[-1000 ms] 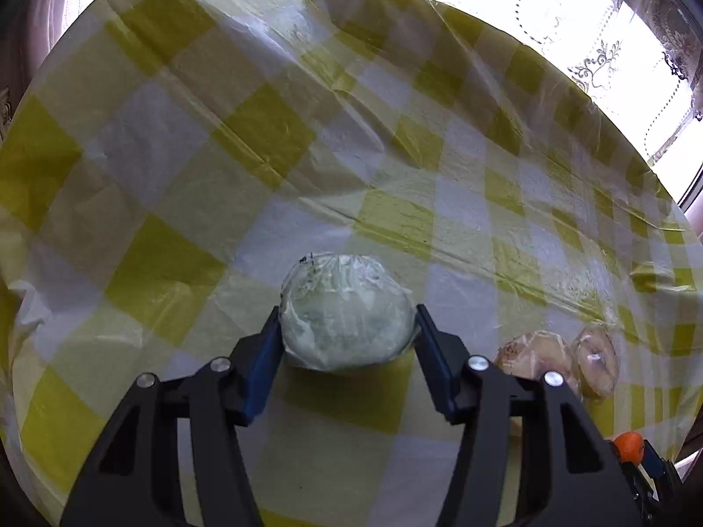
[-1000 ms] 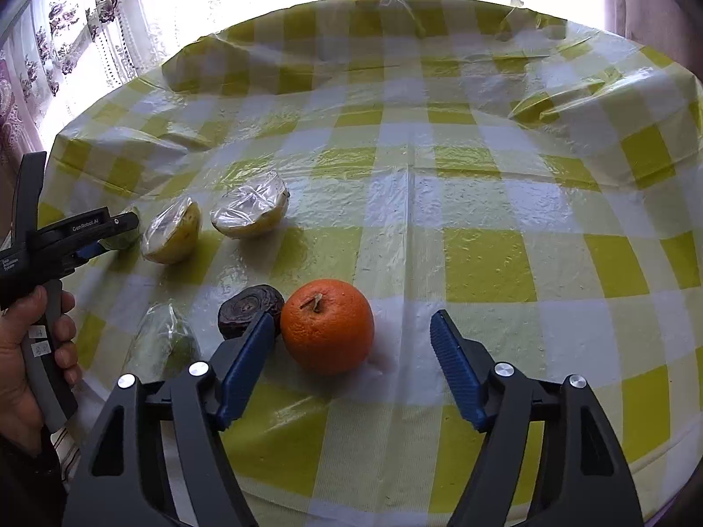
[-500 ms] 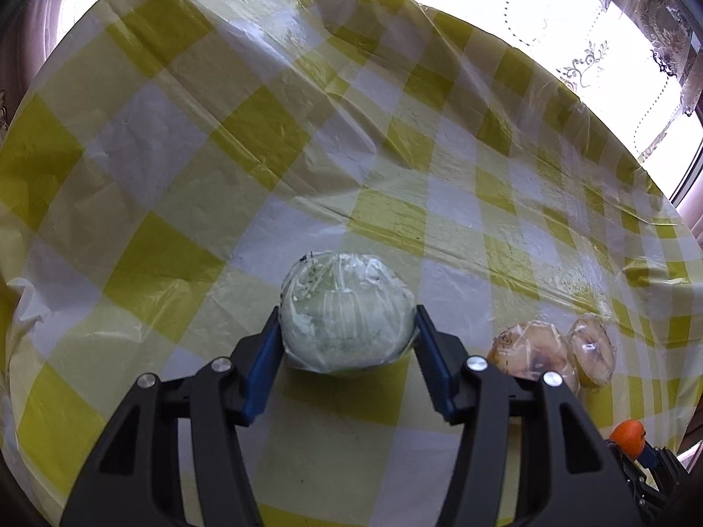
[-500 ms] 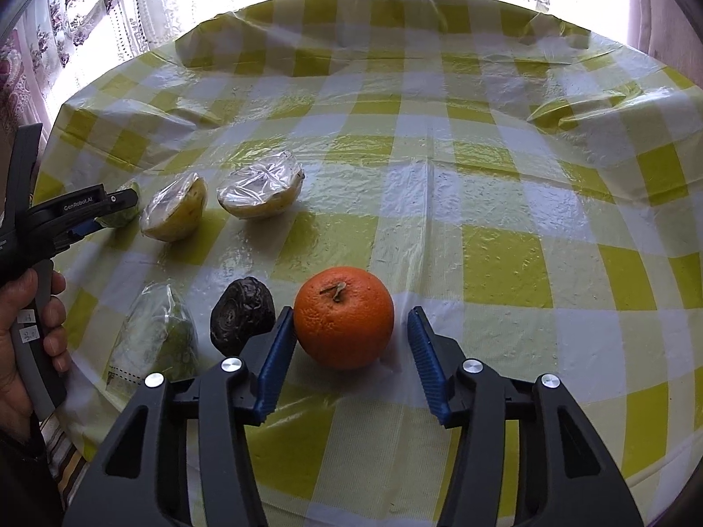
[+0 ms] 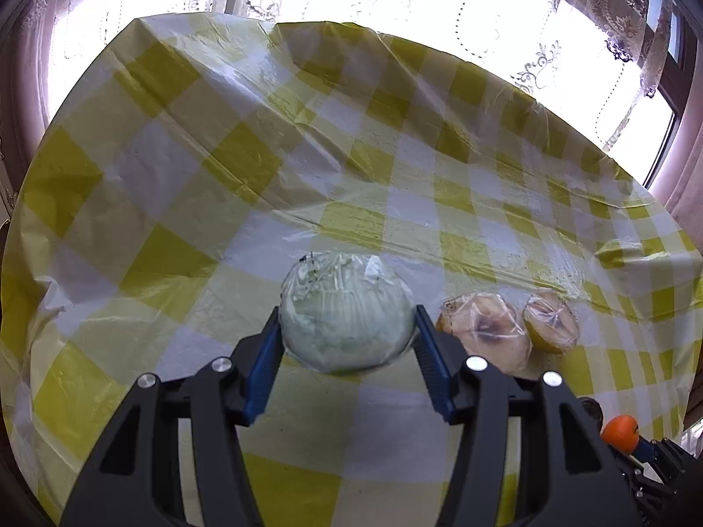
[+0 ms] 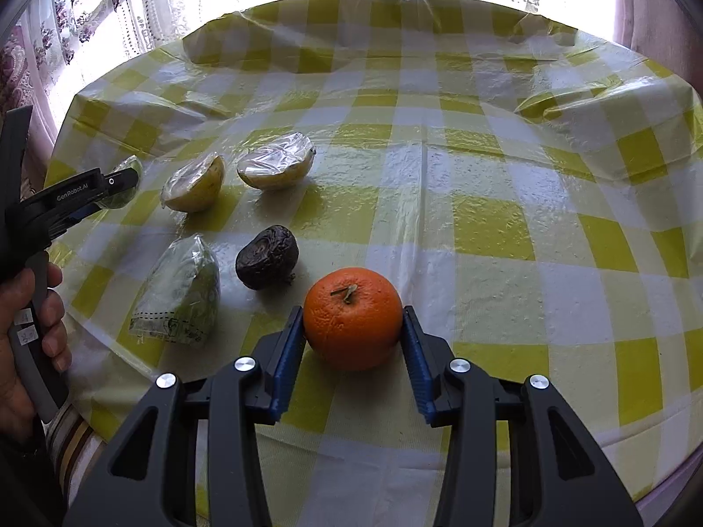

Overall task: Organize fruits
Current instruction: 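Carry the wrapped cabbage in the left tool while the right carries the orange over the box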

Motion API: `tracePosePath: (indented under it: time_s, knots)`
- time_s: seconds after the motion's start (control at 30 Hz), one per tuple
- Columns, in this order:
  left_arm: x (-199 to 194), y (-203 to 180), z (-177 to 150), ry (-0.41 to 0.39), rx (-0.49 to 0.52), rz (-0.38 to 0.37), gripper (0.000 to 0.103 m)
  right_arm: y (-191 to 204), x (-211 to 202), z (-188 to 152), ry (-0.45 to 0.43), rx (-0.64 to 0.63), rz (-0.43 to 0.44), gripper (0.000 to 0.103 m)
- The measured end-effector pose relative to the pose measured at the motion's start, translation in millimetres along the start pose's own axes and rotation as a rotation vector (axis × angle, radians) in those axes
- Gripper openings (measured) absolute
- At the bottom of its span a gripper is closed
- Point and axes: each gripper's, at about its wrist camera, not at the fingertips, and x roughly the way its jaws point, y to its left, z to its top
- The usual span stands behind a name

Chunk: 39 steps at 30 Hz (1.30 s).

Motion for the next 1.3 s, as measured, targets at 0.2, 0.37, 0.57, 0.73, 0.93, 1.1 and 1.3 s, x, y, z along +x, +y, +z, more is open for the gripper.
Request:
tracePosePath:
  time_s: [0.2,0.37,0.57,0.73,0.93,1.1,1.3]
  knots:
    - [-24,-13,-10,-0.024,0.032,-0.033,0.057,-1,-20,-14,-0.011,0.009,-0.007,0.043]
    - [-48,-27,-22,-0.048,0.066,-0.069,0.057,-2,-40,-24,-0.035,0.013,-0.008,0.043]
    - [-77,-55,-40,-0.071,0.136,-0.119,0.057,-5,-65,-36,-0.062,0.024,-0.019,0.043]
    - [-97,-86,-57,-0.077,0.204,-0.167,0.057,-12,-87,-46,-0.087,0.035,-0.035,0.042]
    - [-120,-120,-76,-0.076,0.277,-0.246,0.057,-25,-109,-58,-0.108,0.050,-0.057,0.042]
    - [-133,-139,-88,-0.064,0.317,-0.277,0.057,-39,-125,-71,-0.111,0.067,-0.083,0.042]
    - [-147,-164,-105,-0.059,0.382,-0.312,0.057,-59,-139,-94,-0.102,0.102,-0.109,0.042]
